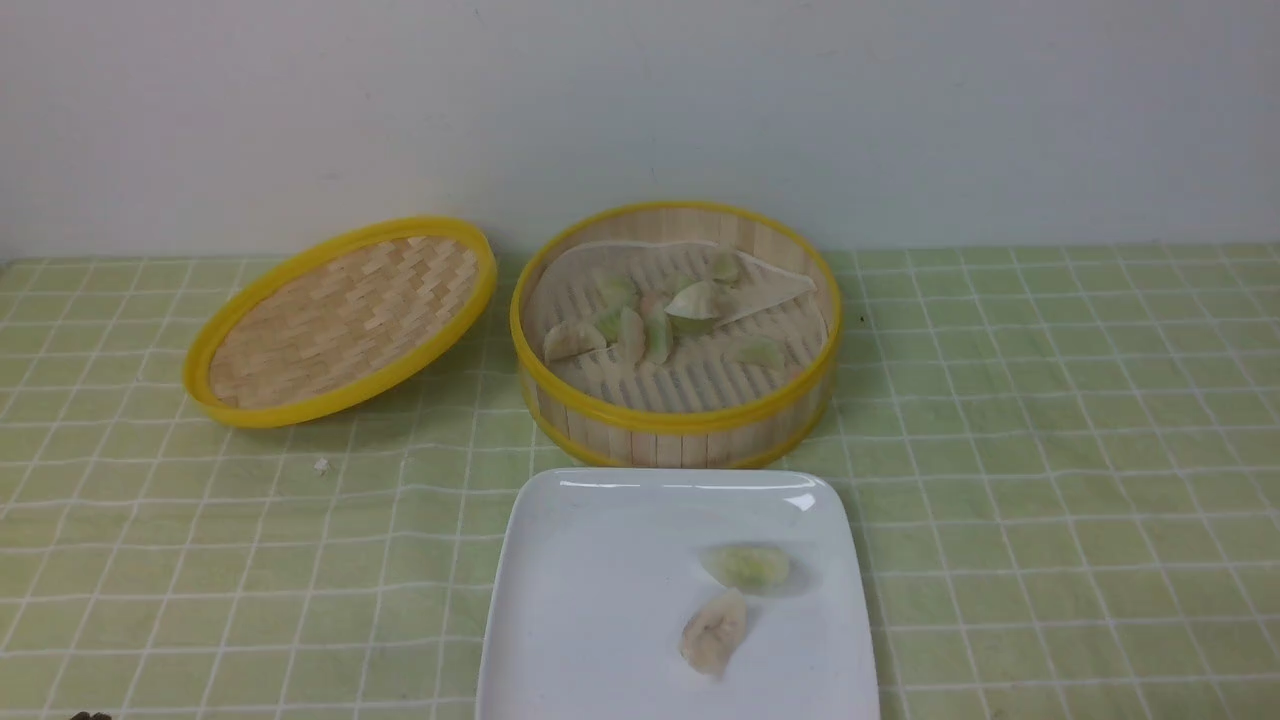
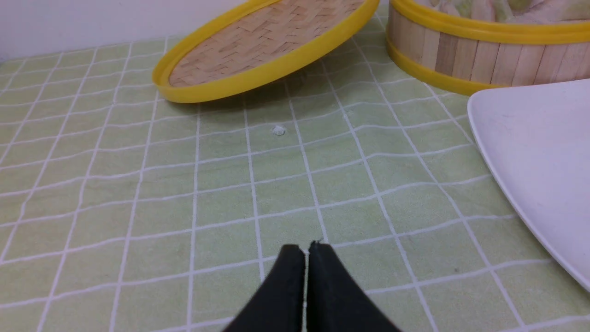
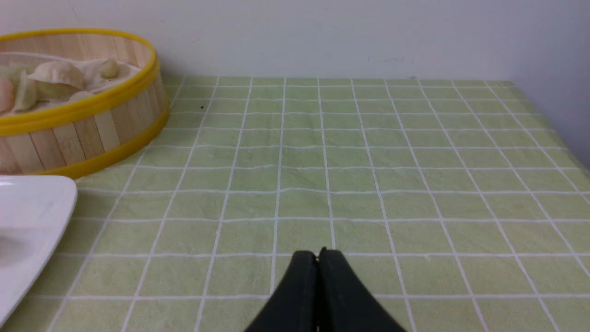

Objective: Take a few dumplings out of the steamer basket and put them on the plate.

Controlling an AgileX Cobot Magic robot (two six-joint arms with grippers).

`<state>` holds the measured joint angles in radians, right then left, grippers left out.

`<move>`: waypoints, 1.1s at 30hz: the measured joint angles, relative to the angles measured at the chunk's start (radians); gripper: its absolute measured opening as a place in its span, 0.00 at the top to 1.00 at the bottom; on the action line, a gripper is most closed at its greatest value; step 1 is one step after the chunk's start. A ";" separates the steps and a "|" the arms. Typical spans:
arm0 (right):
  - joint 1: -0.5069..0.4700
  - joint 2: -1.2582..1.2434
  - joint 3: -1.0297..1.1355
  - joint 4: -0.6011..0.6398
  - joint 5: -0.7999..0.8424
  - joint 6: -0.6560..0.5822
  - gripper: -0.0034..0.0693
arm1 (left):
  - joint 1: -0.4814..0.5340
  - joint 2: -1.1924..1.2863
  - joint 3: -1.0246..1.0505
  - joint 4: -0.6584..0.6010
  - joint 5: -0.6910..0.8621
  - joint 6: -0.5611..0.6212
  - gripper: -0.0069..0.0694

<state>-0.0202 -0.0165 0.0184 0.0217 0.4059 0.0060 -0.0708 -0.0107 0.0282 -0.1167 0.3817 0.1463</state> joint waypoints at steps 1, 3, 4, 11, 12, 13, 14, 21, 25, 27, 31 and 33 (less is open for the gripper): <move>0.000 0.000 0.000 0.000 0.000 0.000 0.97 | 0.000 0.000 0.000 0.000 0.000 0.000 0.92; 0.000 0.000 0.000 0.000 0.000 0.000 0.97 | 0.000 0.000 0.000 0.000 0.000 0.000 0.92; 0.000 0.000 0.000 0.000 0.000 0.000 0.97 | 0.000 0.000 0.000 0.000 0.000 0.000 0.92; 0.000 0.000 0.000 0.000 0.000 0.000 0.97 | 0.000 0.000 0.000 0.000 0.000 0.001 0.92; 0.000 0.000 0.000 0.000 0.000 0.000 0.97 | 0.000 0.000 0.000 0.000 0.000 0.003 0.92; 0.000 0.000 0.000 0.000 0.000 0.000 0.97 | 0.000 0.000 0.000 0.000 0.000 0.004 0.92; 0.000 0.000 0.000 0.000 0.000 0.000 0.97 | 0.000 0.000 0.000 0.000 0.000 0.004 0.92; 0.000 0.000 0.000 0.000 0.000 0.000 0.97 | 0.000 0.000 0.000 0.000 0.000 0.007 0.92; 0.000 0.000 0.000 0.000 0.000 0.000 0.97 | 0.000 0.000 0.000 0.001 -0.010 0.017 0.92; 0.000 0.000 0.000 0.000 0.000 0.000 0.97 | 0.000 0.000 0.002 -0.028 -0.052 0.005 0.92; 0.000 0.000 0.000 0.000 0.000 0.000 0.97 | 0.000 0.000 0.002 -0.196 -0.172 -0.087 0.92; 0.000 0.000 0.000 0.000 0.000 0.000 0.97 | 0.000 0.000 0.002 -0.281 -0.225 -0.119 0.92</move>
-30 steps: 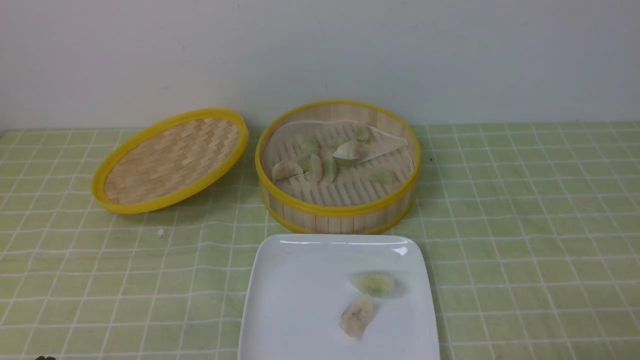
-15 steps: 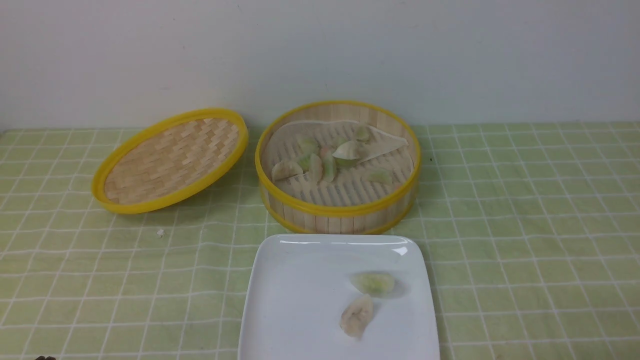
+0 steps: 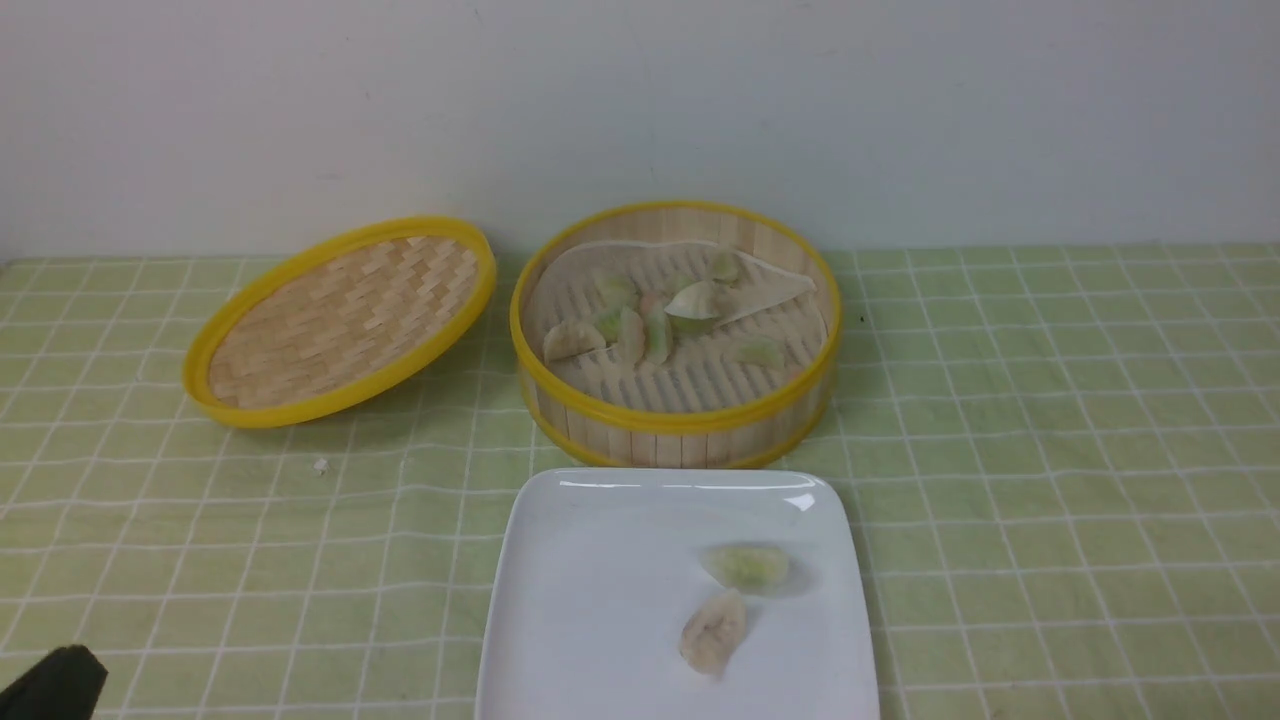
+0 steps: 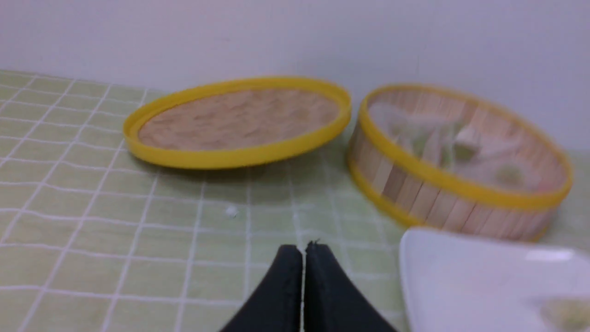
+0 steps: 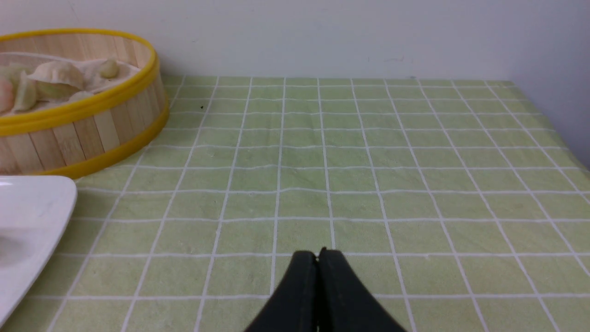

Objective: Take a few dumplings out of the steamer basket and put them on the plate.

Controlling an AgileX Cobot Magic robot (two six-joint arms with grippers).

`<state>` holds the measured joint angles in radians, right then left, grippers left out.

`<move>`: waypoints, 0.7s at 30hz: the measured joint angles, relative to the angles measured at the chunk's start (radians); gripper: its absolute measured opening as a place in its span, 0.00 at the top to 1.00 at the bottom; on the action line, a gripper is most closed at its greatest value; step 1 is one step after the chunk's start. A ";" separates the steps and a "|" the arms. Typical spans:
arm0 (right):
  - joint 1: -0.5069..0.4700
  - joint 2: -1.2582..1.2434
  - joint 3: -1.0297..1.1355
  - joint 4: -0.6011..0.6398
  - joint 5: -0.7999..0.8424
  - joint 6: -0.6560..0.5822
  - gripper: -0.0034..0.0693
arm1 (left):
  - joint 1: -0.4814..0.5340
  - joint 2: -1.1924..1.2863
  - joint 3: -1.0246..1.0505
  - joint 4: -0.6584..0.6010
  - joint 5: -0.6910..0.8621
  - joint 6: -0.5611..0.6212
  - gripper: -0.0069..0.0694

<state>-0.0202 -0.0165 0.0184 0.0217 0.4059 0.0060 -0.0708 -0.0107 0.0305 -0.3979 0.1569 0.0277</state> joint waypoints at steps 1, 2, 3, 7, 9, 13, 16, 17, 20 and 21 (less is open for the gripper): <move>0.000 0.000 0.000 0.000 0.000 0.000 0.97 | 0.000 0.000 0.000 -0.053 -0.031 -0.016 0.92; 0.000 0.000 0.000 0.000 0.000 0.000 0.97 | 0.000 0.000 0.000 -0.126 -0.068 -0.028 0.92; 0.000 0.000 0.000 0.000 0.000 0.000 0.97 | 0.000 0.000 0.000 -0.180 -0.105 -0.038 0.92; 0.000 0.000 0.002 0.010 -0.021 0.003 0.97 | 0.000 0.000 0.000 -0.357 -0.287 -0.056 0.92; 0.000 0.000 0.010 0.091 -0.075 0.030 0.97 | 0.000 0.000 -0.013 -0.409 -0.361 -0.064 0.92; 0.000 0.000 0.011 0.347 -0.229 0.140 0.97 | 0.000 0.002 -0.147 -0.385 -0.334 -0.069 0.92; 0.000 0.000 0.011 0.540 -0.334 0.198 0.97 | 0.000 0.058 -0.316 -0.291 -0.211 -0.060 0.92; 0.000 0.000 0.011 0.599 -0.359 0.201 0.97 | 0.000 0.110 -0.411 -0.247 -0.119 -0.048 0.92; 0.000 0.000 0.011 0.671 -0.406 0.190 0.97 | 0.000 0.263 -0.595 -0.165 0.118 -0.028 0.92; 0.000 0.000 0.011 0.695 -0.420 0.186 0.97 | 0.000 0.349 -0.665 -0.139 0.226 -0.015 0.92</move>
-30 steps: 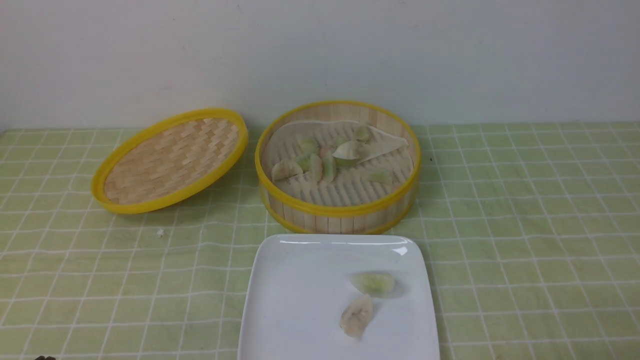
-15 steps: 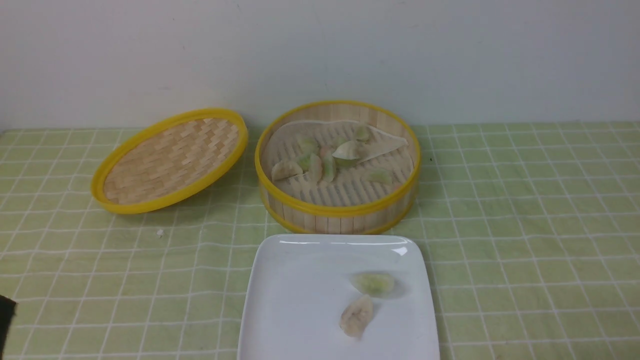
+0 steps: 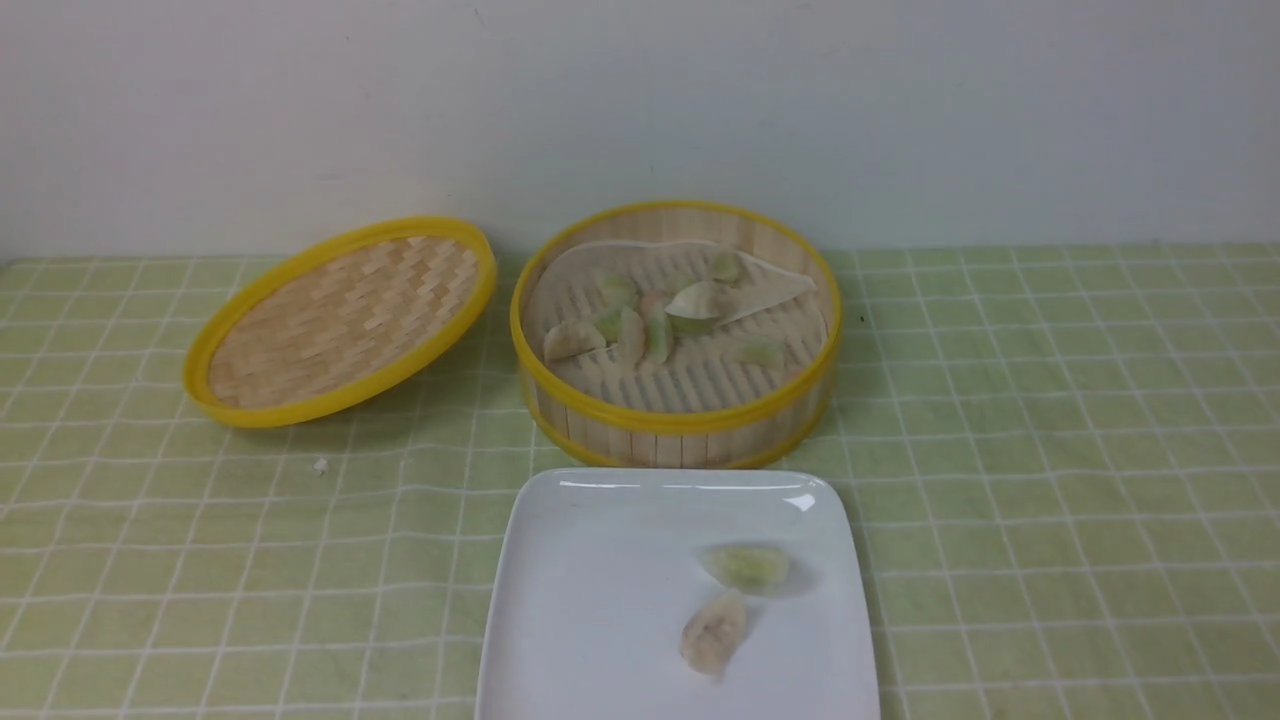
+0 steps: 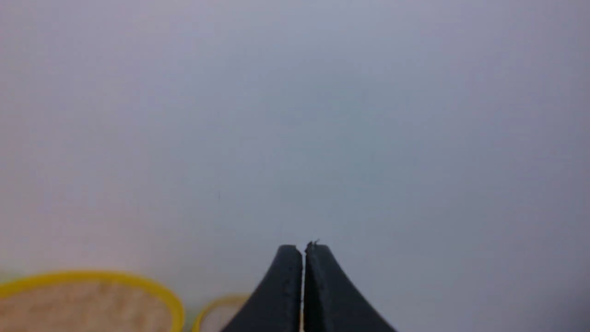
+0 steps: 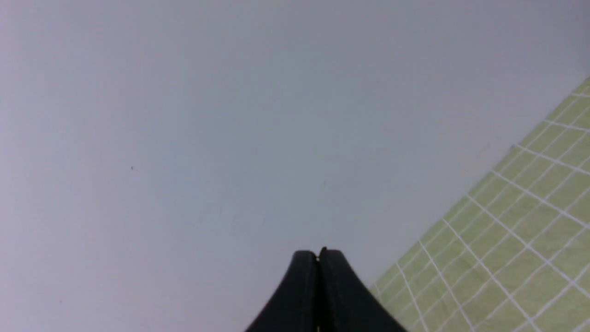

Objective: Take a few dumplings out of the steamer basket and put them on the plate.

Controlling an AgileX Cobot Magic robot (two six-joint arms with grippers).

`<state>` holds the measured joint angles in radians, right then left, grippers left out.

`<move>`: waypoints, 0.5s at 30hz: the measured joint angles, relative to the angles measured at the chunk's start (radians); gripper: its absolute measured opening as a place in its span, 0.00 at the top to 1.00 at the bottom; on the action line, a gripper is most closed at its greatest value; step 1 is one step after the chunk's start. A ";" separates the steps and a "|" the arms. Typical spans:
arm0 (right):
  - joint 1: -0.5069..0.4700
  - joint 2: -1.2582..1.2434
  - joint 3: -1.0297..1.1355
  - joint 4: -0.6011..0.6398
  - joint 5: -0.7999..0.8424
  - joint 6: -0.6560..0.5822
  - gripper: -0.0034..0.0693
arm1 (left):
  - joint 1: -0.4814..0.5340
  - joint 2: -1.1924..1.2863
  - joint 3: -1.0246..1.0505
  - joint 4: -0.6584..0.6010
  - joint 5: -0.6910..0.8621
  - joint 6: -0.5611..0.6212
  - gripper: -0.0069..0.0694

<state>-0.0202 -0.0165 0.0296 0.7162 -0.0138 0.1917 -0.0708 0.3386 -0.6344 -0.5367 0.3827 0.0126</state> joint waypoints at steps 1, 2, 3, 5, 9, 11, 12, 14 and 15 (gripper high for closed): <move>0.000 0.000 0.000 0.022 -0.008 -0.002 0.97 | 0.000 0.091 -0.080 0.020 0.132 0.021 0.92; 0.000 0.000 0.000 0.026 -0.006 -0.002 0.97 | 0.000 0.154 -0.130 0.029 0.216 0.040 0.92; 0.001 0.000 -0.002 0.031 0.006 -0.005 0.97 | 0.000 0.233 -0.185 0.039 0.315 0.066 0.92; 0.010 0.000 -0.038 0.026 0.085 -0.019 0.97 | 0.000 0.372 -0.273 0.047 0.466 0.122 0.92; 0.037 0.059 -0.227 -0.074 0.321 -0.083 0.97 | 0.000 0.648 -0.379 0.053 0.597 0.261 0.92; 0.040 0.152 -0.364 -0.140 0.506 -0.119 0.97 | 0.000 0.776 -0.420 0.043 0.615 0.323 0.92; 0.040 0.212 -0.434 -0.175 0.596 -0.137 0.97 | 0.000 0.846 -0.450 0.034 0.625 0.361 0.92; 0.040 0.343 -0.569 -0.243 0.779 -0.171 0.97 | 0.000 0.938 -0.495 0.017 0.633 0.414 0.92; 0.040 0.383 -0.607 -0.262 0.814 -0.183 0.97 | 0.000 0.966 -0.511 0.011 0.634 0.431 0.92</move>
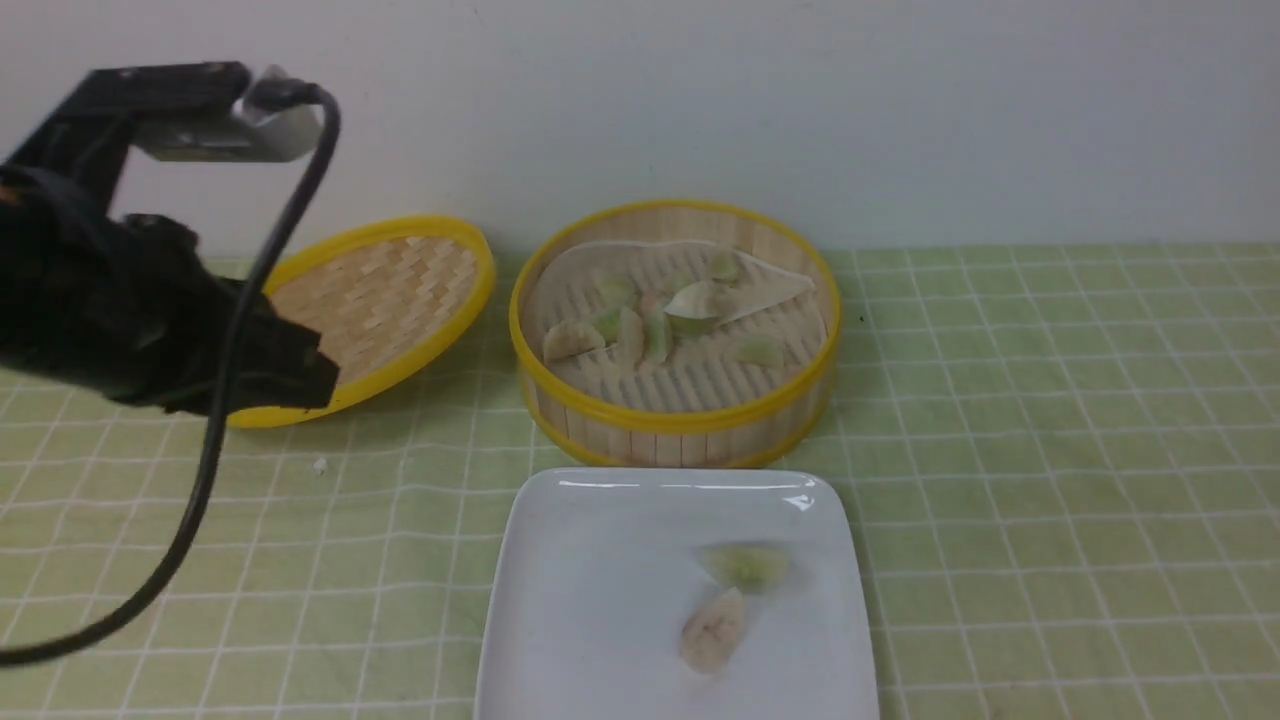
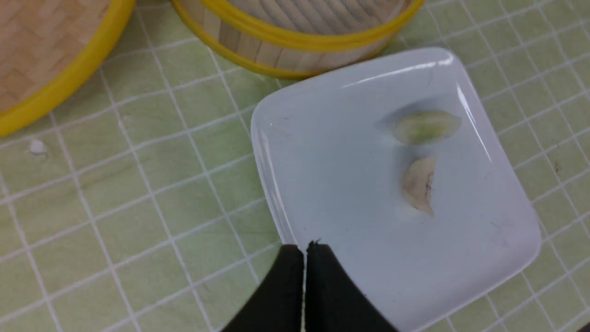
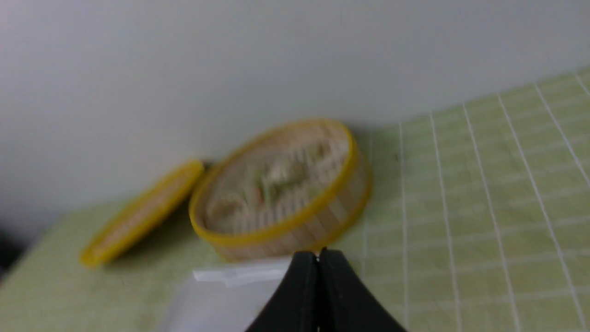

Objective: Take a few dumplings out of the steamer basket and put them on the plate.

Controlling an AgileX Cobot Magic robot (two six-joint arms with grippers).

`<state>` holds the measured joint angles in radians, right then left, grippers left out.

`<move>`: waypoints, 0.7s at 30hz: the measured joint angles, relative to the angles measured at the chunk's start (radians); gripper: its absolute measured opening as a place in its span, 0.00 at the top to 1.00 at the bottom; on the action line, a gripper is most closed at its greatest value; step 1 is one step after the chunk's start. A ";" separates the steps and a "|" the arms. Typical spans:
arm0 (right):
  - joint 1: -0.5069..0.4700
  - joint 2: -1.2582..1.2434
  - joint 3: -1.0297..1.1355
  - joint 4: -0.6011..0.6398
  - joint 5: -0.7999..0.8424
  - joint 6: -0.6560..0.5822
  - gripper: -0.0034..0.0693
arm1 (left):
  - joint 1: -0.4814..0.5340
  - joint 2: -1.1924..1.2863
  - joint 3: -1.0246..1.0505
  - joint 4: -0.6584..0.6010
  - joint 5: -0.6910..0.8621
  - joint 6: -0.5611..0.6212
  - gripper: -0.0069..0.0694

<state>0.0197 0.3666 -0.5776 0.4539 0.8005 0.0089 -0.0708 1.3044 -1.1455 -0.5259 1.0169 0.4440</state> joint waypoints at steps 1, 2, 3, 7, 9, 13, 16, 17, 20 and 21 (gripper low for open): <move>0.000 0.079 -0.069 -0.031 0.101 -0.027 0.97 | -0.001 0.044 -0.036 -0.009 0.002 0.034 0.92; 0.000 0.117 -0.111 -0.053 0.162 -0.049 0.97 | -0.003 0.078 -0.061 -0.015 0.004 0.048 0.92; 0.000 0.176 -0.157 -0.079 0.227 -0.078 0.97 | -0.009 0.118 -0.095 -0.017 0.006 0.065 0.92; 0.000 0.359 -0.273 -0.144 0.371 -0.155 0.97 | -0.064 0.269 -0.251 0.003 0.017 0.090 0.92; 0.000 0.413 -0.302 -0.151 0.393 -0.171 0.97 | -0.098 0.336 -0.315 0.029 0.022 0.090 0.92; 0.000 0.483 -0.322 -0.147 0.400 -0.180 0.97 | -0.171 0.478 -0.466 0.109 0.021 0.092 0.91; 0.000 0.493 -0.322 -0.146 0.400 -0.181 0.97 | -0.200 0.548 -0.529 0.170 0.000 0.093 0.90; 0.000 0.495 -0.322 -0.146 0.400 -0.181 0.97 | -0.221 0.595 -0.562 0.217 -0.035 0.093 0.87; 0.000 0.495 -0.323 -0.145 0.400 -0.181 0.97 | -0.250 0.664 -0.609 0.275 -0.107 0.076 0.80; 0.000 0.495 -0.323 -0.145 0.400 -0.181 0.97 | -0.261 0.695 -0.628 0.298 -0.140 0.058 0.76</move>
<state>0.0197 0.8611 -0.9008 0.3092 1.2005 -0.1724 -0.3323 1.9990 -1.7735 -0.2278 0.8767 0.5017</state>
